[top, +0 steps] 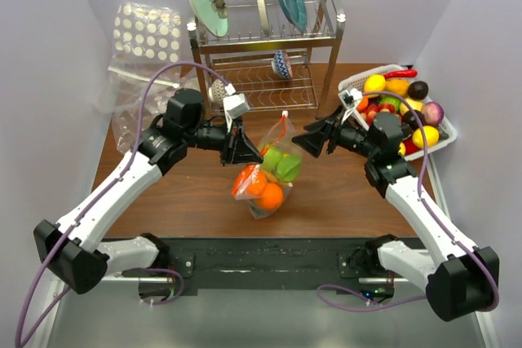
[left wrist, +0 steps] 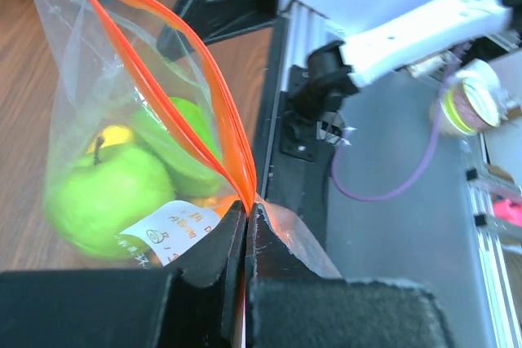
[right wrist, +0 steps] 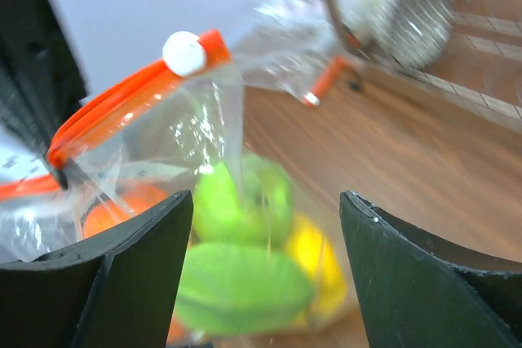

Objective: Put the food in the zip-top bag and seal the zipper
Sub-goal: Zip the zipper food storage bag at the center of the board.

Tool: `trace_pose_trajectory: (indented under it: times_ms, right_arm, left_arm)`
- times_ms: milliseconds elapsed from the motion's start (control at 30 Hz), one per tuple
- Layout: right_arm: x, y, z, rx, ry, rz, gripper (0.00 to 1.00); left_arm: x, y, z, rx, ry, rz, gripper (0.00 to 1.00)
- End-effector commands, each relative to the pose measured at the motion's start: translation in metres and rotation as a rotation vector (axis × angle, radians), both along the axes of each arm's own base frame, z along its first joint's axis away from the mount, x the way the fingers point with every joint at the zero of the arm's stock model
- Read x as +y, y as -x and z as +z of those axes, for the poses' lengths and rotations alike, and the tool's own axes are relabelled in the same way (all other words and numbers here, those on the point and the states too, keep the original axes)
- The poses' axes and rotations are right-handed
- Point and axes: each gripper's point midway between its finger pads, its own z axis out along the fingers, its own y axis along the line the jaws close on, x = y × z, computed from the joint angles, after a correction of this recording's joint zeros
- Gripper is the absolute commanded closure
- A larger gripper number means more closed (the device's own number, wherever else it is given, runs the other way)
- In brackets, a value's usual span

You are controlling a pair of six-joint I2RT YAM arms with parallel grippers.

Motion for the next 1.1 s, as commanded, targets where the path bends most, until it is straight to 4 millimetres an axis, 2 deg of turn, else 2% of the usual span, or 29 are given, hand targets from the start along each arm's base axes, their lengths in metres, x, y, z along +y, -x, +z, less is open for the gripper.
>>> trace_pose_trajectory:
  times_ms: [0, 167, 433, 767, 900, 1000, 1067]
  right_arm:
    - [0.016, 0.037, 0.051, -0.289, -0.097, 0.264, 0.24]
    - [0.019, 0.057, 0.074, -0.369, -0.134, 0.368, 0.23]
    - [0.019, 0.076, 0.089, -0.371, -0.157, 0.451, 0.19]
    - [0.029, 0.094, 0.119, -0.416, -0.179, 0.511, 0.18]
    - [0.041, 0.095, 0.120, -0.427, -0.157, 0.533, 0.19]
    - [0.046, 0.097, 0.123, -0.419, -0.159, 0.558, 0.26]
    - [0.048, 0.099, 0.125, -0.424, -0.160, 0.570, 0.41]
  left_arm:
    - [0.007, 0.035, 0.054, -0.126, 0.110, -0.150, 1.00]
    - [0.013, 0.061, 0.074, -0.150, 0.178, -0.262, 1.00]
    - [0.021, 0.088, 0.088, -0.167, 0.248, -0.384, 1.00]
    - [0.018, 0.097, 0.092, -0.151, 0.273, -0.435, 1.00]
    - [0.015, 0.096, 0.092, -0.147, 0.275, -0.444, 1.00]
    - [0.014, 0.097, 0.092, -0.143, 0.276, -0.448, 1.00]
    - [0.014, 0.097, 0.092, -0.141, 0.276, -0.451, 1.00]
